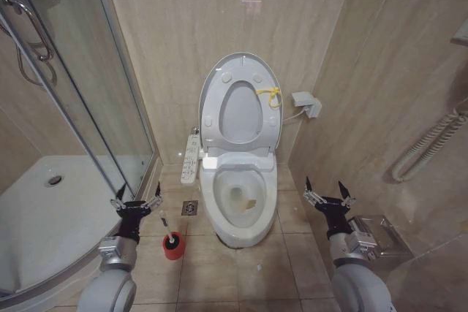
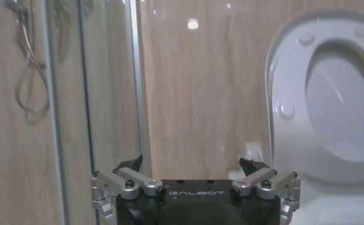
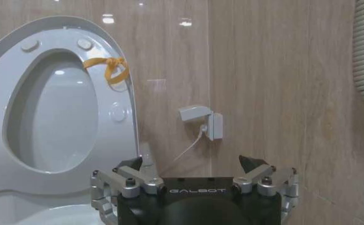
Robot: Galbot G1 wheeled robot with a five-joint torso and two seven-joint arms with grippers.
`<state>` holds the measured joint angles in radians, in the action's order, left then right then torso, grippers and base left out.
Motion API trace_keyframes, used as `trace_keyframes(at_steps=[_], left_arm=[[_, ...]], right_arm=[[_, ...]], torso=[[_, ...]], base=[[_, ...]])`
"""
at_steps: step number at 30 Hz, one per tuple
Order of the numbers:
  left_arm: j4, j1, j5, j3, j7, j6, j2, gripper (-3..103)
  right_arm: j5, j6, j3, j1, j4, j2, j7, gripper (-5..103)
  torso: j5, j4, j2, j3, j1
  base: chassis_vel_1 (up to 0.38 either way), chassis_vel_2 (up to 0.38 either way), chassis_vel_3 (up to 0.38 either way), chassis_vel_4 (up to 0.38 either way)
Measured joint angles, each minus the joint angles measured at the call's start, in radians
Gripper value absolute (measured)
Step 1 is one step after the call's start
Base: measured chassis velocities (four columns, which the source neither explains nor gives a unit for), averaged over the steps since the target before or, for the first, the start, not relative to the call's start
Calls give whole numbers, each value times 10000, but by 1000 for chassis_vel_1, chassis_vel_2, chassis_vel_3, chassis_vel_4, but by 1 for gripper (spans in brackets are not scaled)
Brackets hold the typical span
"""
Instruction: Open the toilet lid, clean the toilet bowl with a toilet brush, close the toilet lid, and flush.
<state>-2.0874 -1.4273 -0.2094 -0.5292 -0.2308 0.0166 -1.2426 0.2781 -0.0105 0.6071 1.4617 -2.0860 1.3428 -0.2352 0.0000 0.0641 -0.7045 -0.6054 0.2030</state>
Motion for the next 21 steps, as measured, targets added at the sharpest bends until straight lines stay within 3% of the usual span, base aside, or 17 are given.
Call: trace_keyframes(at_steps=[5, 8, 11, 12, 16, 21], left_arm=[[-675, -174, -64, -73, -389, -26, 164, 100], [-507, -250, -32, -51, -473, 91, 151, 100], [500, -338, 235, 109, -511, 822, 25, 100], [500, -338, 235, 109, -511, 822, 25, 100], [1830, -315, 467, 275, -527, 2028, -44, 100], [1838, -290, 471, 343, -581, 2386, -44, 100]], right_arm=[[0, 0, 0, 0, 0, 0, 1, 100], [0, 0, 0, 0, 0, 0, 1, 100], [0, 0, 0, 0, 0, 0, 1, 100], [0, 0, 0, 0, 0, 0, 1, 100], [0, 0, 0, 0, 0, 0, 1, 100], [0, 0, 0, 0, 0, 0, 1, 100]], torso=[[3, 1, 0, 1, 0], [3, 0, 0, 0, 0], [0, 0, 0, 0, 0], [0, 0, 0, 0, 0], [-3, 0, 0, 0, 0], [-2, -1, 0, 0, 0]], base=[[0, 0, 0, 0], [0, 0, 0, 0], [0, 0, 0, 0], [0, 0, 0, 0], [0, 0, 0, 0], [0, 0, 0, 0]])
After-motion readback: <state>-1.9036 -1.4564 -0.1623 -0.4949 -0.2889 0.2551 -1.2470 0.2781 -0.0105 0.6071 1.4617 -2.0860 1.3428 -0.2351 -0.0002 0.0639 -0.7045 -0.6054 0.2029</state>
